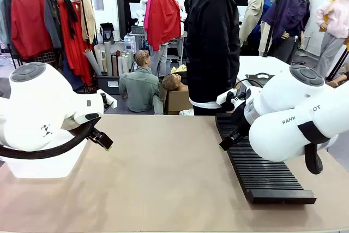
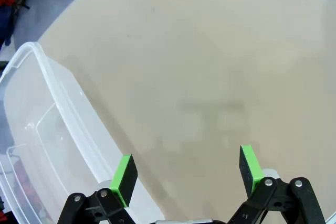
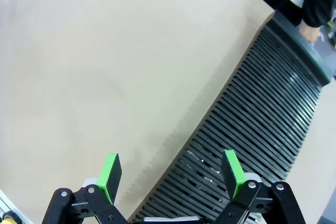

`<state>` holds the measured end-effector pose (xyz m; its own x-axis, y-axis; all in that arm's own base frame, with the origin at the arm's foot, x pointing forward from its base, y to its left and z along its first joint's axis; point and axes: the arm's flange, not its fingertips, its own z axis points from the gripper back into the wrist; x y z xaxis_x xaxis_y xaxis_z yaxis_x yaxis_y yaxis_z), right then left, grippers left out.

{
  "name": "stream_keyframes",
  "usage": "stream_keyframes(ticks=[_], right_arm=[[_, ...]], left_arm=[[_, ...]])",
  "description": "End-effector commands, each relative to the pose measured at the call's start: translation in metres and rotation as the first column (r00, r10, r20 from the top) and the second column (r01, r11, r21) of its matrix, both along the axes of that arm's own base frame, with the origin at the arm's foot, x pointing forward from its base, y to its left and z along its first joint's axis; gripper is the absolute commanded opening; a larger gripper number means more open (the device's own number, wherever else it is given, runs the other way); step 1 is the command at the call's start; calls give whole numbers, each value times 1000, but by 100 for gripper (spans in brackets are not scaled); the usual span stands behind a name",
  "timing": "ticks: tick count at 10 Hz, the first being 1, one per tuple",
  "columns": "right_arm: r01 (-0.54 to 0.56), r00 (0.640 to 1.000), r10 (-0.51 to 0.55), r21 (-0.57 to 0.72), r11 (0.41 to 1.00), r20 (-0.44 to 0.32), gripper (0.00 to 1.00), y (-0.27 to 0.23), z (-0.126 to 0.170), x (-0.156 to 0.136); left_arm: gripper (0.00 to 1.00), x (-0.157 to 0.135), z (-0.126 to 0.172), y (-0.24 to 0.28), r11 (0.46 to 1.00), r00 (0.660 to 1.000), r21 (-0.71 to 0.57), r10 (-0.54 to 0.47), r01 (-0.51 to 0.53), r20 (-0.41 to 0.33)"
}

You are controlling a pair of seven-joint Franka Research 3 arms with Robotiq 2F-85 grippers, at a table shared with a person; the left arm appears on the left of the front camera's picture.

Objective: Sort PCBs into racks and boxes based on the side picked up.
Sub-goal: Pick up the Blank PCB handed by the Human.

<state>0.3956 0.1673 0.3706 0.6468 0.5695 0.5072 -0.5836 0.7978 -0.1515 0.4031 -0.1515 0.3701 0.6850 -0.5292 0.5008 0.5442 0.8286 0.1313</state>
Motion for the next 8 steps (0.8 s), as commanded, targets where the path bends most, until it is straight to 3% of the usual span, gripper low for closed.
stream_keyframes(ticks=[1, 5, 8], right_arm=[[0, 1000, 0, 0, 1000, 0, 100, 0, 0, 0], [0, 1000, 0, 0, 1000, 0, 100, 0, 0, 0], [21, 999, -19, 67, 997, -40, 100, -32, 31, 18]], left_arm=[[100, 0, 0, 0, 1000, 1000, 0, 0, 0, 0], [100, 0, 0, 0, 1000, 1000, 0, 0, 0, 0], [100, 14, 24, 14, 999, 999, -36, 22, -23, -40]])
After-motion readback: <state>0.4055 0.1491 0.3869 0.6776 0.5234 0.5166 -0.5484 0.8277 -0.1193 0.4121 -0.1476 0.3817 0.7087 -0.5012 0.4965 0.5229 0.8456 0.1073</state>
